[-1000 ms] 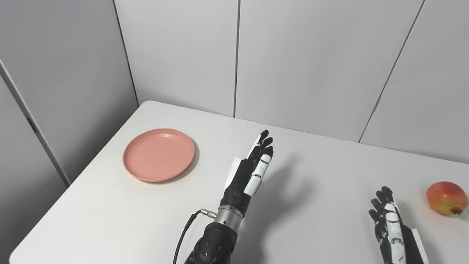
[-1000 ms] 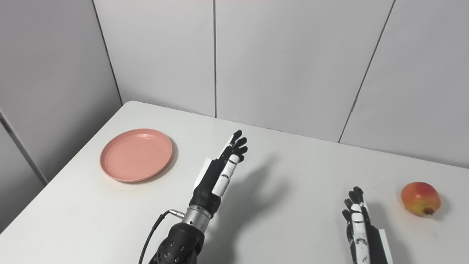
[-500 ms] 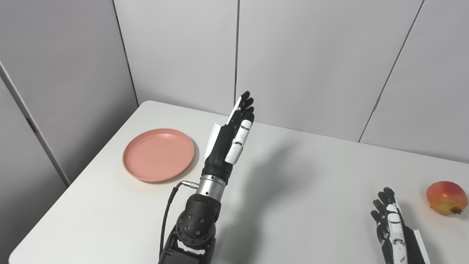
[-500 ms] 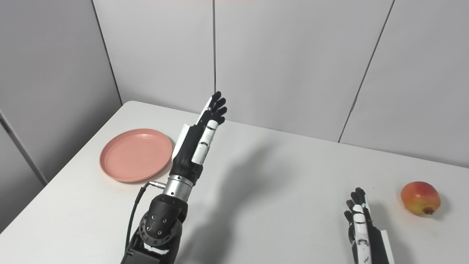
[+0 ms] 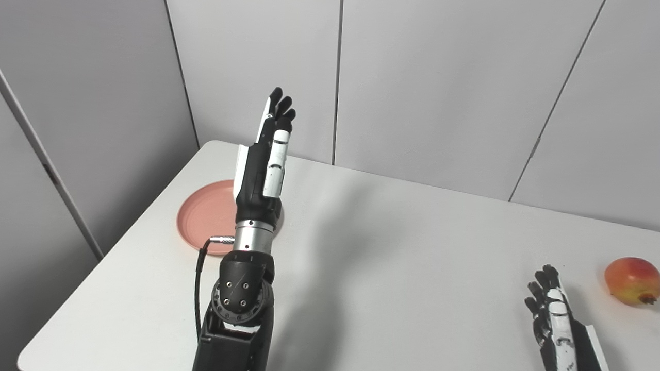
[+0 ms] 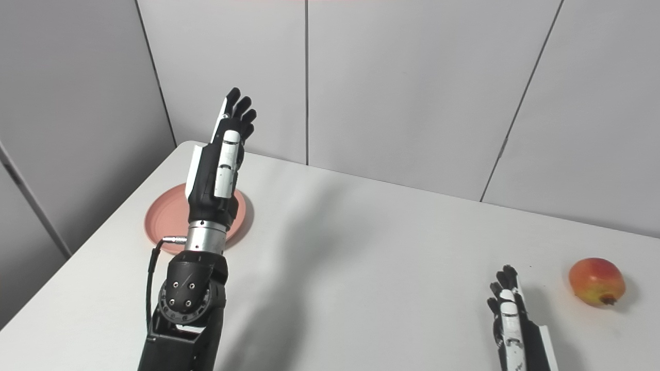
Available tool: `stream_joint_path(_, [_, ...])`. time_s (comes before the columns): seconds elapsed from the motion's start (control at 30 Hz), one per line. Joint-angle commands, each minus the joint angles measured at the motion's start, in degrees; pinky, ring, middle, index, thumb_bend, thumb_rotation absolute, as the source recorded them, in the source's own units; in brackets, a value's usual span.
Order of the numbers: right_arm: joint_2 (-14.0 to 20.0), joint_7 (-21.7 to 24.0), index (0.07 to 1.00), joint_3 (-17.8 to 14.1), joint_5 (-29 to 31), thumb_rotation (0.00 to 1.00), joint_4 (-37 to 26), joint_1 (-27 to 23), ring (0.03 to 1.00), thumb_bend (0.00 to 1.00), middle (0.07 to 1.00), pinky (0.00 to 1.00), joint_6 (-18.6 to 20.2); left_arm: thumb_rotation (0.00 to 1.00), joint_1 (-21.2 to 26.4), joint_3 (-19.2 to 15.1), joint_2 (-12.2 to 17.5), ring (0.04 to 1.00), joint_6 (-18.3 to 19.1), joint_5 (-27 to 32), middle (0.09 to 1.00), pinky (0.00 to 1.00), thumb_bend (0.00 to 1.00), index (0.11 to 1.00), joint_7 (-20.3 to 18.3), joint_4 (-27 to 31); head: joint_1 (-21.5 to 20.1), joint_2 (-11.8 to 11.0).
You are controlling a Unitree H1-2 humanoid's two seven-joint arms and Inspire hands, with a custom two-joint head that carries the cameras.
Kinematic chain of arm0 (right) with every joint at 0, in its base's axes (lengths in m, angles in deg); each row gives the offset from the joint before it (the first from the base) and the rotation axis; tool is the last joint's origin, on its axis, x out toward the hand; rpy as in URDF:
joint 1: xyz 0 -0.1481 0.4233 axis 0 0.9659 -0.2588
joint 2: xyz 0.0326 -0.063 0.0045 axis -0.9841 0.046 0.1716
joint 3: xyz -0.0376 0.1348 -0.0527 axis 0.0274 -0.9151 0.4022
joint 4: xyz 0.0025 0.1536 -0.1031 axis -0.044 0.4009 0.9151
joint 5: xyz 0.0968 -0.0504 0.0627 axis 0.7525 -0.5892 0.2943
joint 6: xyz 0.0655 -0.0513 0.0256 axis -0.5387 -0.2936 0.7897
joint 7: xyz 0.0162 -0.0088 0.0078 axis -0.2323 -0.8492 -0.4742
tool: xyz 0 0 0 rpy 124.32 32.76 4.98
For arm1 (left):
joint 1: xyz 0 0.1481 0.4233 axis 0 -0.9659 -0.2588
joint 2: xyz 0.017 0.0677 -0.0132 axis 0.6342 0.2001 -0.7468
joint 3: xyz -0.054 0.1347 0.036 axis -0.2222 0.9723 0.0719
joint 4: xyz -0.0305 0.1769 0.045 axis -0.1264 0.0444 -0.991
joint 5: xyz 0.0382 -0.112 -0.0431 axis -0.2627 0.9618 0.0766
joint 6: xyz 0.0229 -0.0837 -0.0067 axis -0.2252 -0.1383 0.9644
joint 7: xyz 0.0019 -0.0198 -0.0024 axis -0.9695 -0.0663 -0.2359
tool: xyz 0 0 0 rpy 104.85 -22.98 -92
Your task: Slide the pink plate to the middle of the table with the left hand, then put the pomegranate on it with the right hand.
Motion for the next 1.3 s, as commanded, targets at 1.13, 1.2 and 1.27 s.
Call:
stream_joint_path(1.13, [1.11,1.13,1.000,-0.85,1.70,1.00,-2.21,-1.03,1.000,0.12,1.000,1.00,-0.93,1.00,2.47,-14.54,10.90,0.954,-4.79,8.01,0.961,0.96,0.47,0.949,7.13,-6.42,1.20,-0.31])
stream_joint_path(1.2, [1.08,1.05,1.000,-0.99,1.75,1.00,-2.23,-1.04,1.000,0.12,1.000,1.00,-0.89,1.00,1.92,-15.17,11.11,0.948,-4.82,8.87,0.955,0.95,0.47,0.941,7.27,-6.62,1.30,-0.34])
stream_joint_path(1.27, [1.08,0.94,1.000,-1.10,1.79,1.00,-2.36,-0.99,1.000,0.11,1.000,1.00,-0.74,1.00,1.35,-15.95,11.37,0.956,-5.25,9.81,0.961,0.97,0.46,0.945,7.23,-7.09,1.30,-0.34])
